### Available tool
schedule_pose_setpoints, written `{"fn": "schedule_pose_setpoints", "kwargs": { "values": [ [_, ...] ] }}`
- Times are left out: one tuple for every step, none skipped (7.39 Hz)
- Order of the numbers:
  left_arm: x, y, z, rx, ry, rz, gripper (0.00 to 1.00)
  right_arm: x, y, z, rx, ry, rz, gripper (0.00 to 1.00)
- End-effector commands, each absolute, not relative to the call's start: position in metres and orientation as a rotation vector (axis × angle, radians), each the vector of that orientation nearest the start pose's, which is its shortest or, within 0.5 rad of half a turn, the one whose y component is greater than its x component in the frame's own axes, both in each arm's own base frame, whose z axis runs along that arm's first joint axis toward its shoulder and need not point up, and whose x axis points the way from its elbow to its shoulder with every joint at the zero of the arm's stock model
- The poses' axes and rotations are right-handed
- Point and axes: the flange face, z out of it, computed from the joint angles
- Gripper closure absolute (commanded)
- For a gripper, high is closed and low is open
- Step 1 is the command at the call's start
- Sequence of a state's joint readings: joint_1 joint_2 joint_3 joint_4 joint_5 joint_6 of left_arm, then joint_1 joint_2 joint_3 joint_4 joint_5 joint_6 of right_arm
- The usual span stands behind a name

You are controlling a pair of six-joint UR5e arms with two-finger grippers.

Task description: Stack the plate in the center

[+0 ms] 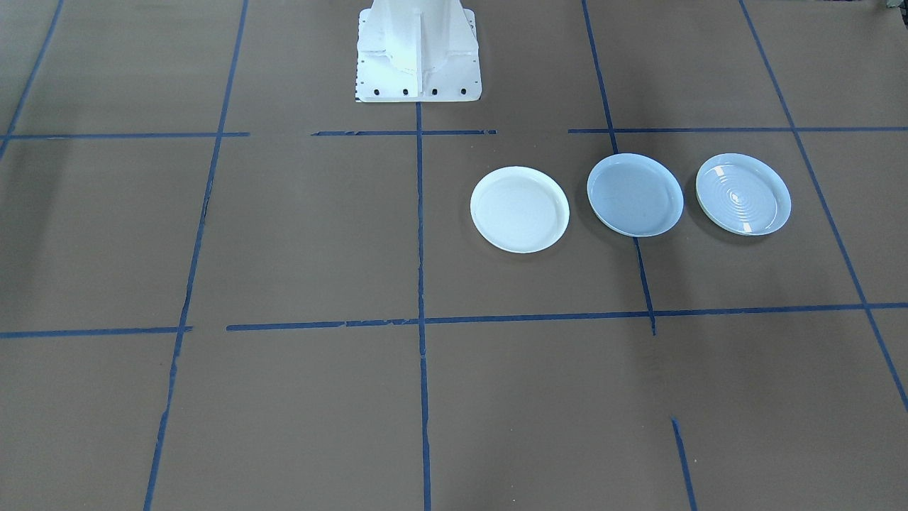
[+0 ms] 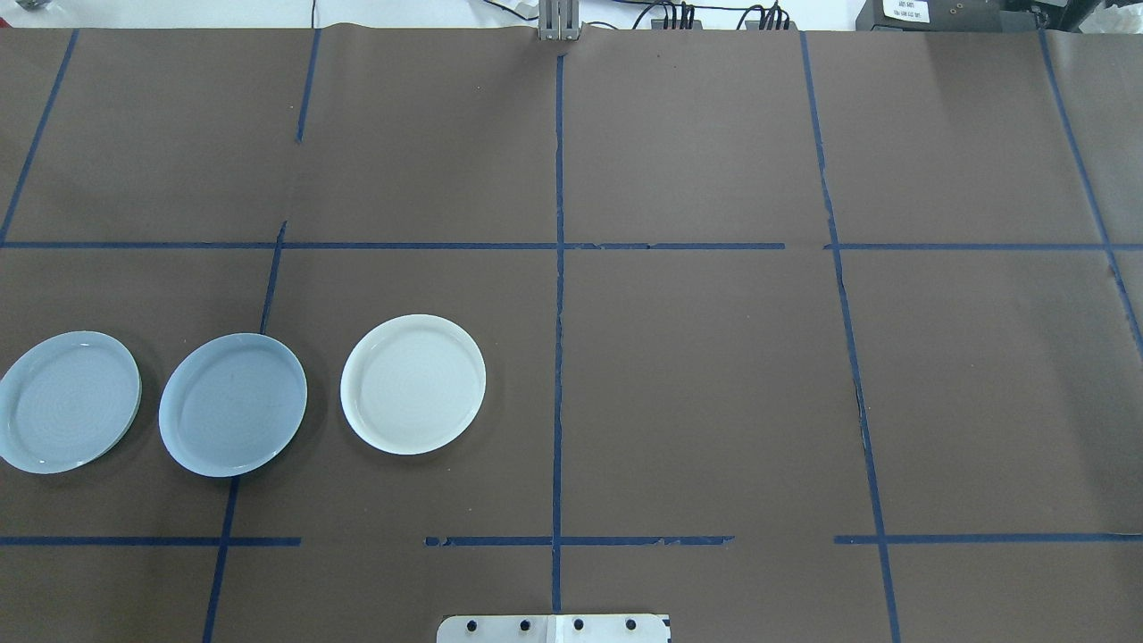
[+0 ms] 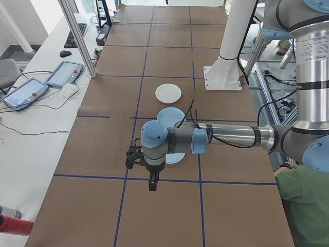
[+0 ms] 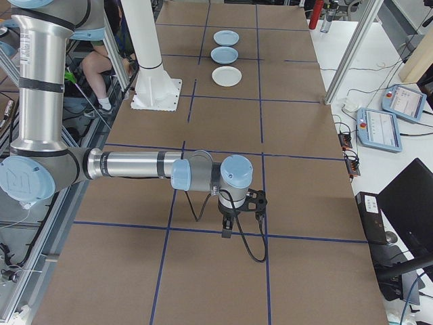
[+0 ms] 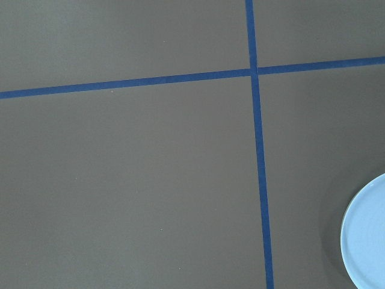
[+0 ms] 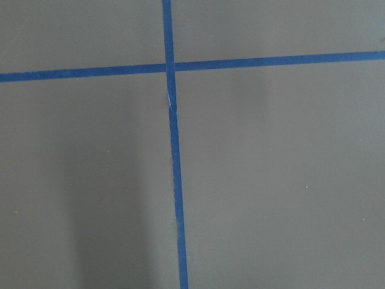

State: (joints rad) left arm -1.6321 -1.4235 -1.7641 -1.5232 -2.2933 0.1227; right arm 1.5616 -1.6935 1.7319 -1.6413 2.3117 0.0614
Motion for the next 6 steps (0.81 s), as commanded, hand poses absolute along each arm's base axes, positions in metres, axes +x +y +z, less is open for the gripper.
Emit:
{"fn": "schedule_pose_setpoints", "kwargs": {
  "values": [
    [-0.092,-0.424,0.638,0.065,0.721,0.062,0.0,0.062,-0.438,0.646,-0.057,-0.739,0.062,0.0],
    [-0.084,-0.425,0.645,0.045,0.723,0.073,0.0,0.062,-0.438,0.646,-0.057,-0.739,0.062,0.0],
    [-0.084,-0.425,0.638,0.058,0.722,0.079,0.0,0.062,-0.438,0.646,-0.057,-0.739,0.062,0.0],
    [-0.084,-0.426,0.636,0.062,0.723,0.081,0.0,0.062,-0.438,0.646,-0.057,-0.739,0.062,0.0],
    [-0.081,-0.426,0.637,0.058,0.736,0.082,0.0,0.062,-0.438,0.646,-0.057,-0.739,0.062,0.0],
    [-0.076,-0.427,0.634,0.059,0.791,0.085,0.0,0.062,-0.438,0.646,-0.057,-0.739,0.062,0.0]
  ]
}}
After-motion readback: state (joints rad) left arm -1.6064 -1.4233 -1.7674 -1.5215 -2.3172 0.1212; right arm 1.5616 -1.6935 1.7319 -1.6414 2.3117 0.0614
